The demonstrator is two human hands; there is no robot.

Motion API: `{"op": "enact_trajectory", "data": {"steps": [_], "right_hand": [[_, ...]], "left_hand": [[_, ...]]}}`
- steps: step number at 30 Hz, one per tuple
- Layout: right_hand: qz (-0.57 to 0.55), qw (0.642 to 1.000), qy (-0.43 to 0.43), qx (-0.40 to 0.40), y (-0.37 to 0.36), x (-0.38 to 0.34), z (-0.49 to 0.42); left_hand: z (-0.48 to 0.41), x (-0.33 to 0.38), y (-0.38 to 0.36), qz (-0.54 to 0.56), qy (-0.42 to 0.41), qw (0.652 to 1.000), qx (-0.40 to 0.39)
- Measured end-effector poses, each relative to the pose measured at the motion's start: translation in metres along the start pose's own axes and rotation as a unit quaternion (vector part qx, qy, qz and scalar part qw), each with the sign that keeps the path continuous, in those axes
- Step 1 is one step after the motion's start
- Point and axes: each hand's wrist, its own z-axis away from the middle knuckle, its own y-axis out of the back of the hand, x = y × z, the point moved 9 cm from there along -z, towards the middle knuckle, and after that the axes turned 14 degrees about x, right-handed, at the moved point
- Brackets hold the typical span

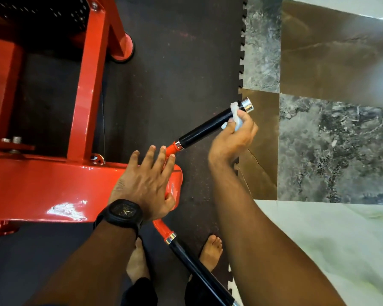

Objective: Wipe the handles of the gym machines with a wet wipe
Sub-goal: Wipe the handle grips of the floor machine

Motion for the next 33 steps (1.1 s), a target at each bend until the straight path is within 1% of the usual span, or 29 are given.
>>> {"op": "enact_trajectory", "data": {"steps": [1,3,4,6,8,10,12,14,19,21,23,25,27,28,30,31,33], "right_hand": [[-0.035,0.996,-0.078,0.022,-0.003,0.007,0.008],[-0.047,0.976,-0.212,0.018,-0.01,0.028,0.028],[-0.04,0.966,-0.255,0.009,-0.012,0.034,0.039],[-0.028,0.954,-0.297,0.004,-0.014,0.044,0.045],[-0.041,0.951,-0.306,0.025,-0.014,0.044,0.032],[-0.056,0.954,-0.293,0.035,-0.017,0.042,0.017],[-0.046,0.949,-0.312,0.002,-0.018,0.042,0.025],[-0.034,0.949,-0.312,-0.02,-0.016,0.047,0.034],[-0.038,0.948,-0.315,-0.033,-0.028,0.046,0.02],[-0.007,0.951,-0.301,-0.076,-0.026,0.046,0.035],[0.007,0.944,-0.312,-0.106,-0.021,0.051,0.049],[-0.015,0.941,-0.328,-0.087,-0.021,0.048,0.039],[-0.055,0.927,-0.367,-0.057,-0.027,0.05,0.031],[-0.049,0.924,-0.375,-0.061,-0.028,0.05,0.036],[-0.001,0.927,-0.362,-0.094,-0.024,0.052,0.058],[0.004,0.927,-0.362,-0.102,-0.023,0.055,0.067],[-0.01,0.923,-0.375,-0.09,-0.021,0.056,0.066]], "left_hand": [[0.0,0.0,0.0,-0.001,0.001,1.0,0.001],[-0.001,0.001,-0.001,-0.002,-0.003,1.0,-0.004],[-0.001,0.001,-0.002,-0.002,-0.005,1.0,-0.005],[0.0,0.0,-0.001,0.001,-0.003,1.0,0.0],[0.0,-0.001,0.0,0.004,0.002,1.0,-0.002],[0.0,-0.001,-0.003,0.001,-0.003,1.0,-0.01],[0.0,-0.001,-0.004,-0.001,-0.007,1.0,-0.008],[0.0,-0.001,-0.004,-0.003,-0.006,1.0,-0.004],[0.0,0.001,-0.005,-0.01,-0.008,1.0,-0.009],[0.0,0.0,-0.002,-0.011,-0.005,1.0,-0.008],[0.0,0.0,-0.001,-0.011,-0.002,1.0,-0.009],[0.0,0.0,-0.001,-0.012,-0.002,1.0,-0.011],[0.0,0.002,-0.003,-0.013,-0.009,1.0,-0.015],[0.0,0.002,-0.002,-0.014,-0.009,1.0,-0.017],[-0.001,0.002,0.001,-0.014,-0.009,1.0,-0.018],[-0.001,0.002,0.001,-0.015,-0.009,1.0,-0.019],[-0.001,0.002,0.001,-0.013,-0.006,1.0,-0.02]]}}
